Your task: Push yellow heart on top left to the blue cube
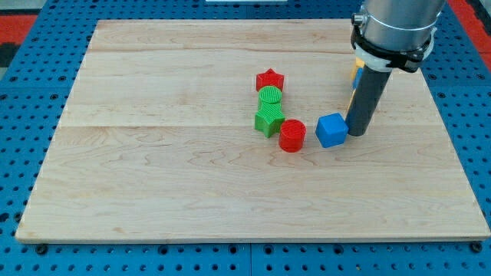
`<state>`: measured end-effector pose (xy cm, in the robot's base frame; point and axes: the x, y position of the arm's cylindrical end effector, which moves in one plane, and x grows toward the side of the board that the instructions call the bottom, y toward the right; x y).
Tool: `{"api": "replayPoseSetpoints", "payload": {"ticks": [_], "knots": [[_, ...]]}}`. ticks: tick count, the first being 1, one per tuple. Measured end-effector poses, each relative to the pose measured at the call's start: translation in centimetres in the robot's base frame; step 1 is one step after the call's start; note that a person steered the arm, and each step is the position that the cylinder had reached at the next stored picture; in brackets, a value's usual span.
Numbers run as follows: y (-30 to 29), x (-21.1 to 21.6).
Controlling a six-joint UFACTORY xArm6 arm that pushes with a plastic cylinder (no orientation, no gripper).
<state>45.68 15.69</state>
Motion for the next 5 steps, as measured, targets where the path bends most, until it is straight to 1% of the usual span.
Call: {"api": "replayPoseSetpoints", "payload": {"ticks": [3,4,5], "knots": [[0.2,1.1],[3.4,0.6],[7.5,-0.9]]}}
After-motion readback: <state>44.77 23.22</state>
